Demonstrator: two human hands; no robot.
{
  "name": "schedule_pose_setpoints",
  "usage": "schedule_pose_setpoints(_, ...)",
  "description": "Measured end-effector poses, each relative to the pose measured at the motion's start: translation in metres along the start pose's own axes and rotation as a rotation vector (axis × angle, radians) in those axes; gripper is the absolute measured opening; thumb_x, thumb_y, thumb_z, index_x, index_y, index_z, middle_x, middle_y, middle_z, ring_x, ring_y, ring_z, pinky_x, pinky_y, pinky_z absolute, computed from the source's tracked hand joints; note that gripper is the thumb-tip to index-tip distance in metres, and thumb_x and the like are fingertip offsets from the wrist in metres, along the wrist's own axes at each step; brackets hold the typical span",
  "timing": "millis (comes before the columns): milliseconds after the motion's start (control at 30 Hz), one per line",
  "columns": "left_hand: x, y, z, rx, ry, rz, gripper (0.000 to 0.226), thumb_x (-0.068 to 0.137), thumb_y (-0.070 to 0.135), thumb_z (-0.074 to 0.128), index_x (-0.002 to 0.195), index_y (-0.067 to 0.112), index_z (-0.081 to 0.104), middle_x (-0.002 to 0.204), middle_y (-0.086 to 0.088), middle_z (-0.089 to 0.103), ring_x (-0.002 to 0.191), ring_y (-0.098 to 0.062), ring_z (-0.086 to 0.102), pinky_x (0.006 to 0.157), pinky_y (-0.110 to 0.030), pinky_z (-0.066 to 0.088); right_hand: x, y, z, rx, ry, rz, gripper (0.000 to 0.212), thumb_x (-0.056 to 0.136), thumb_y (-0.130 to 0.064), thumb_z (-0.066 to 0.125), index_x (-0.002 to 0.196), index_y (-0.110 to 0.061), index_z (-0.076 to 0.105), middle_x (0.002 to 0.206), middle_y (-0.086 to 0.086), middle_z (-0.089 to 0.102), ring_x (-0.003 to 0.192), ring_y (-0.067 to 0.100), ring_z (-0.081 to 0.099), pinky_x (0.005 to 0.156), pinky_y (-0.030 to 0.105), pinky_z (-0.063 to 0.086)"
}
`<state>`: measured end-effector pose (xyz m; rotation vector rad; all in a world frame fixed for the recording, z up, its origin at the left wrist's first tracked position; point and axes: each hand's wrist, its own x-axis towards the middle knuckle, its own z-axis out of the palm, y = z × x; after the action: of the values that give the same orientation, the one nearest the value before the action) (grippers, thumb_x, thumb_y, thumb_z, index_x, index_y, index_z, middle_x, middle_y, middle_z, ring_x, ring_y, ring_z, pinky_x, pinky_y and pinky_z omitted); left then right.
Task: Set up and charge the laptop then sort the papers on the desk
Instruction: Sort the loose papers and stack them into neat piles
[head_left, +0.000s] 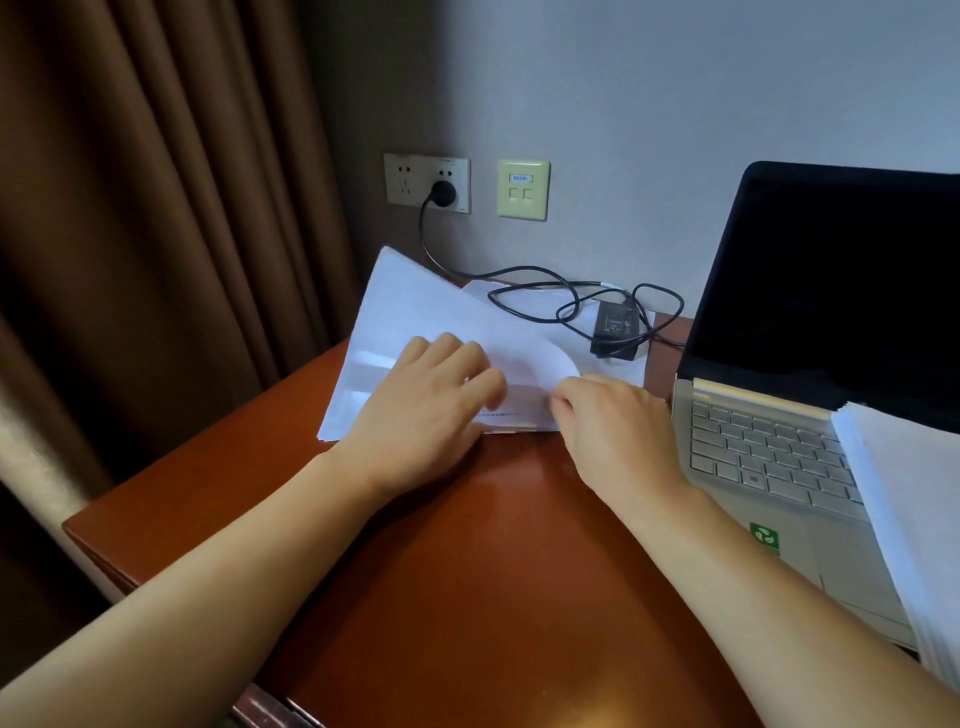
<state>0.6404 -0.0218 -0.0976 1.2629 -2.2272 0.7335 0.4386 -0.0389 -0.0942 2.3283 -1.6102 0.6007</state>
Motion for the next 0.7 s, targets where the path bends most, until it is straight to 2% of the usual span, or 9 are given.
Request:
schedule_pose_setpoints(67,0.000,0.004,-0.002,0.095,0.042,0.020,0.024,0.068,0.005,0.075,0.085,0.018,0.064,0.097,-0.006,0.060,0.094,-0.032,0.051,0.080,-0.041,0.032,0.000,0.001,0.000,0.015,0.049,0.043,0.023,0.100,-0.028,0.049,0.085,-0.017,0.063,0.078,0.000,0.060,0.070,0.030,0.052,0.056,0.032,0.029)
schedule_pose_setpoints(133,0.000,0.004,-0.001,0.146,0.037,-0.015,0.021,0.067,0.005,0.074,0.082,0.020,0.068,0.097,-0.003,0.061,0.099,-0.031,0.049,0.084,-0.043,0.031,0.000,0.002,-0.002,0.019,0.052,0.086,0.027,0.101,-0.034,0.047,0.089,-0.016,0.064,0.084,0.001,0.064,0.078,0.033,0.062,0.058,0.032,0.032)
schedule_pose_setpoints(233,-0.004,-0.003,0.011,0.111,-0.063,-0.066,0.008,0.078,0.018,0.068,0.079,0.023,0.074,0.085,0.001,0.061,0.083,-0.029,0.054,0.073,-0.040,0.036,0.000,0.004,-0.002,0.042,0.087,0.112,0.026,0.101,-0.036,0.049,0.092,-0.016,0.062,0.086,0.002,0.065,0.081,0.036,0.064,0.060,0.034,0.036)
schedule_pose_setpoints(300,-0.007,-0.008,0.017,0.092,-0.129,-0.090,0.017,0.084,0.024,0.059,0.074,0.026,0.073,0.078,0.004,0.062,0.074,-0.026,0.054,0.064,-0.038,0.039,0.000,0.003,-0.001,0.074,0.130,0.099,0.024,0.099,-0.034,0.054,0.088,-0.014,0.062,0.081,0.003,0.064,0.074,0.038,0.064,0.058,0.033,0.036)
schedule_pose_setpoints(400,-0.007,-0.008,0.016,0.077,-0.163,-0.059,0.019,0.076,0.015,0.058,0.061,0.024,0.063,0.063,0.006,0.055,0.064,-0.023,0.050,0.057,-0.032,0.029,-0.001,0.002,0.000,0.080,0.154,0.086,0.022,0.095,-0.031,0.062,0.080,-0.013,0.062,0.071,0.003,0.061,0.062,0.036,0.061,0.052,0.030,0.032)
schedule_pose_setpoints(467,-0.004,-0.008,0.014,0.043,-0.131,-0.049,0.019,0.073,0.012,0.055,0.059,0.023,0.062,0.060,0.006,0.054,0.064,-0.024,0.052,0.056,-0.031,0.029,0.000,0.001,0.000,0.076,0.170,0.045,0.021,0.090,-0.027,0.067,0.076,-0.013,0.062,0.066,0.002,0.060,0.057,0.035,0.059,0.050,0.028,0.029)
schedule_pose_setpoints(633,-0.005,-0.010,0.012,0.030,-0.012,-0.081,0.019,0.090,0.020,0.062,0.074,0.024,0.072,0.073,0.006,0.063,0.079,-0.023,0.056,0.063,-0.039,0.037,-0.002,-0.001,0.001,0.129,0.014,-0.092,0.024,0.102,-0.036,0.044,0.102,-0.020,0.062,0.094,-0.003,0.063,0.087,0.026,0.062,0.062,0.033,0.037)
schedule_pose_setpoints(700,-0.005,-0.008,0.009,0.011,0.074,-0.092,0.018,0.093,0.023,0.064,0.079,0.026,0.074,0.079,0.008,0.068,0.082,-0.025,0.058,0.065,-0.040,0.038,-0.004,-0.001,0.000,0.170,-0.007,-0.109,0.026,0.102,-0.039,0.043,0.105,-0.022,0.063,0.094,-0.007,0.061,0.090,0.021,0.059,0.063,0.031,0.036)
